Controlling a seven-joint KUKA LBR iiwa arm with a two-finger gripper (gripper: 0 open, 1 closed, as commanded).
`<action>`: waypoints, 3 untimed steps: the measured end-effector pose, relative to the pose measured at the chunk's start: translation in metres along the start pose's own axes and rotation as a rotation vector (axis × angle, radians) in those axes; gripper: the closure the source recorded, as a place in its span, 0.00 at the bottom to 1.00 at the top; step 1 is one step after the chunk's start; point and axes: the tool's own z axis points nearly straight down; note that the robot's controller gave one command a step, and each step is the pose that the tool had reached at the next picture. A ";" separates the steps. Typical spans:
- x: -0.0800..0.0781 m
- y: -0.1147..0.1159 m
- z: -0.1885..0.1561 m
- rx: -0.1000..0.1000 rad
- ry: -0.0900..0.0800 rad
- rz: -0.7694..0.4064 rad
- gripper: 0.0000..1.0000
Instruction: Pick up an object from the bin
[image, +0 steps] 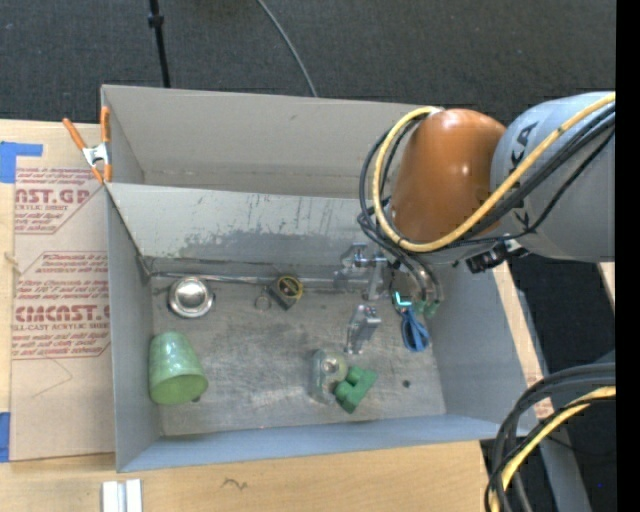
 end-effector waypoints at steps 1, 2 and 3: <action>0.012 -0.046 0.098 -0.003 -0.010 -0.240 0.00; 0.036 -0.053 0.104 0.007 -0.017 -0.384 0.00; 0.041 -0.052 0.111 0.001 -0.009 -0.382 1.00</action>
Offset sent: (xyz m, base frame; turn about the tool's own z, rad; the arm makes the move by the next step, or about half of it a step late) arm -0.0183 -0.0559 -0.1189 -0.2490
